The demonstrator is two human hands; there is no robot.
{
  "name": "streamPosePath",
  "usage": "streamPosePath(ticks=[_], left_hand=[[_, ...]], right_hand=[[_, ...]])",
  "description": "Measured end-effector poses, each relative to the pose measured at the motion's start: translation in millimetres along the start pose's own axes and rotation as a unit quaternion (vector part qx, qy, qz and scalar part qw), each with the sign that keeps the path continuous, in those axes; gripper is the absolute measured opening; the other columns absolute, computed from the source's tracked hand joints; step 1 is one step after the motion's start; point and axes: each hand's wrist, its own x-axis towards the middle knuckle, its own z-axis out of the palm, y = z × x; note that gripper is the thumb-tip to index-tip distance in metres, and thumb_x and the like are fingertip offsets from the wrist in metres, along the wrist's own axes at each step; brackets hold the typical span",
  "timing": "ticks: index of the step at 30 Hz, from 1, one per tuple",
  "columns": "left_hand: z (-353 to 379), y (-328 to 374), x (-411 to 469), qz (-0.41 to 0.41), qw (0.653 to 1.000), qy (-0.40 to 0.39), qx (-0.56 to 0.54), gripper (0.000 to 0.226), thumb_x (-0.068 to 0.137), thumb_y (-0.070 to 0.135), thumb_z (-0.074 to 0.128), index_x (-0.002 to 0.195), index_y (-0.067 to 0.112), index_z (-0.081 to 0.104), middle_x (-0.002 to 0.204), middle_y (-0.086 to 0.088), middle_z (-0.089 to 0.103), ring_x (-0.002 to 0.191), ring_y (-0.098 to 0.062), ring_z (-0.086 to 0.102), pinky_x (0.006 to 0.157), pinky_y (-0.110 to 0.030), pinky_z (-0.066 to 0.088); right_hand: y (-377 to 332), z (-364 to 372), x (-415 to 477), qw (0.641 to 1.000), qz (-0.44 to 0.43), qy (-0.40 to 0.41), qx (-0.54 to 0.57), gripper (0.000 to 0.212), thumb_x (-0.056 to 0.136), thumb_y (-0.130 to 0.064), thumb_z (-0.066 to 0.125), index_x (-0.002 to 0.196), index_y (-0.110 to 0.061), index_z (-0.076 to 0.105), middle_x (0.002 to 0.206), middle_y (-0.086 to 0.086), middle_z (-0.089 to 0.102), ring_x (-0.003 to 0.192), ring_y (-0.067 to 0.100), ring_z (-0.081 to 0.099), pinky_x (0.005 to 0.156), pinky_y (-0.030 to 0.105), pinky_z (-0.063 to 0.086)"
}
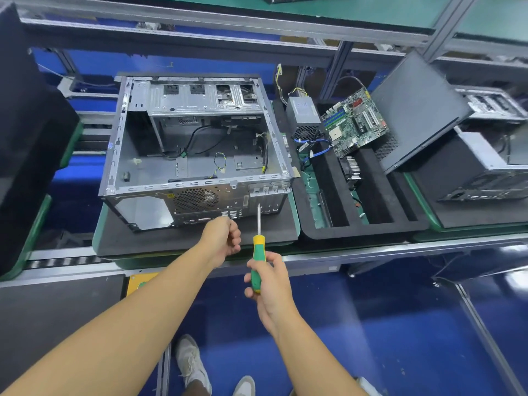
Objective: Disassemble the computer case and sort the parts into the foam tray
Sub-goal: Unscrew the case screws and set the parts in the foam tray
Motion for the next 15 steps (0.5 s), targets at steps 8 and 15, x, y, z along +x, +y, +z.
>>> streamPosePath(ticks=[8,15], left_hand=[[68,12,-7,-0.053,0.978,-0.160,0.127,0.024,0.075,-0.004,0.036,0.059,0.010,0.047,0.056,-0.006,0.044,0.046,-0.015,0.040,0.041,-0.021,0.032],[136,16,17,-0.141,0.959,-0.199,0.143,0.033,0.076,-0.013,0.020,0.063,0.014,0.034,0.059,-0.004,0.034,0.050,-0.014,0.024,0.044,-0.021,0.022]], right_hand=[[-40,-34,5,0.998,-0.054,0.014,0.018,0.030,0.074,-0.019,0.065,0.101,-0.012,0.054,0.081,0.003,0.063,0.055,0.015,0.047,0.045,0.029,0.034],[-65,-98,14,0.981,-0.085,0.148,0.091,0.012,0.091,-0.003,0.053,0.097,-0.012,0.048,0.080,0.007,0.058,0.052,0.017,0.044,0.043,0.029,0.033]])
